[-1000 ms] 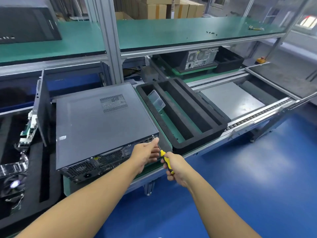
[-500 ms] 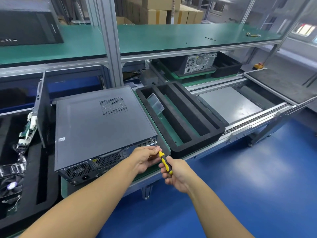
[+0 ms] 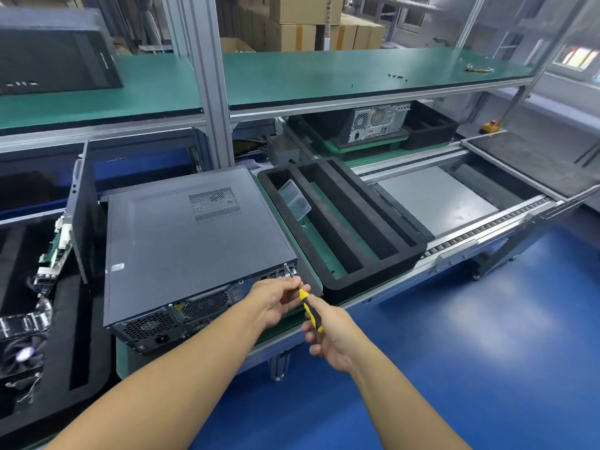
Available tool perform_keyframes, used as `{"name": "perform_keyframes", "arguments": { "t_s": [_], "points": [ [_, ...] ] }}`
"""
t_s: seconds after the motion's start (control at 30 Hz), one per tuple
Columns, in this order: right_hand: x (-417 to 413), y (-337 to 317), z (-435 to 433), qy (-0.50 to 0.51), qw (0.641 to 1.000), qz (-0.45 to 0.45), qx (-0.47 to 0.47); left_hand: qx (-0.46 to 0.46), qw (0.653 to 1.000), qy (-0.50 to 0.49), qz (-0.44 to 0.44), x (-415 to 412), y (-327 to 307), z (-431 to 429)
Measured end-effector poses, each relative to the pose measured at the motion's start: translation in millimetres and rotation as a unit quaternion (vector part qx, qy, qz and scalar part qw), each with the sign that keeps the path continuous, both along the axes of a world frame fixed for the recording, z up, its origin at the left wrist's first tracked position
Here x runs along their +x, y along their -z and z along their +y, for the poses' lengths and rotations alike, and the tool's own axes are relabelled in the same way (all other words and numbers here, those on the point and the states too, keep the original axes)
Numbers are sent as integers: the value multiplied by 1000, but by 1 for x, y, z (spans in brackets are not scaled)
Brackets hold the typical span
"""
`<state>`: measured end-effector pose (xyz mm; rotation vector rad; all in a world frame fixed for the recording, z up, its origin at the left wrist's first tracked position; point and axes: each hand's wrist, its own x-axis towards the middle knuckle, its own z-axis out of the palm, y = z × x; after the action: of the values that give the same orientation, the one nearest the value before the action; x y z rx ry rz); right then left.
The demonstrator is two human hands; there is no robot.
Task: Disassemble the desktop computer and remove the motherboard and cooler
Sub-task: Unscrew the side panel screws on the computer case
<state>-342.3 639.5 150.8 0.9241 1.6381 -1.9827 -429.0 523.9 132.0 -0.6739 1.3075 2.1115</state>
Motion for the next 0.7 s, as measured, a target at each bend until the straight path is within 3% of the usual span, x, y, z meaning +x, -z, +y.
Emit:
{"name": "perform_keyframes", "arguments": {
  "t_s": [0.17, 0.3, 0.5, 0.6, 0.7],
  "points": [
    [-1, -1, -1, 11, 999, 13, -34, 11, 1000, -4, 9, 1, 2, 2],
    [-1, 6, -5, 36, 994, 88, 61, 16, 1000, 8, 16, 1, 3, 3],
    [1, 7, -10, 5, 978, 130, 165, -15, 1000, -19, 14, -1, 6, 0],
    [-3, 5, -14, 3, 984, 126, 123, -33, 999, -17, 19, -4, 5, -1],
    [-5, -1, -12, 11, 998, 60, -10, -38, 999, -13, 22, -7, 5, -2]
  ]
}}
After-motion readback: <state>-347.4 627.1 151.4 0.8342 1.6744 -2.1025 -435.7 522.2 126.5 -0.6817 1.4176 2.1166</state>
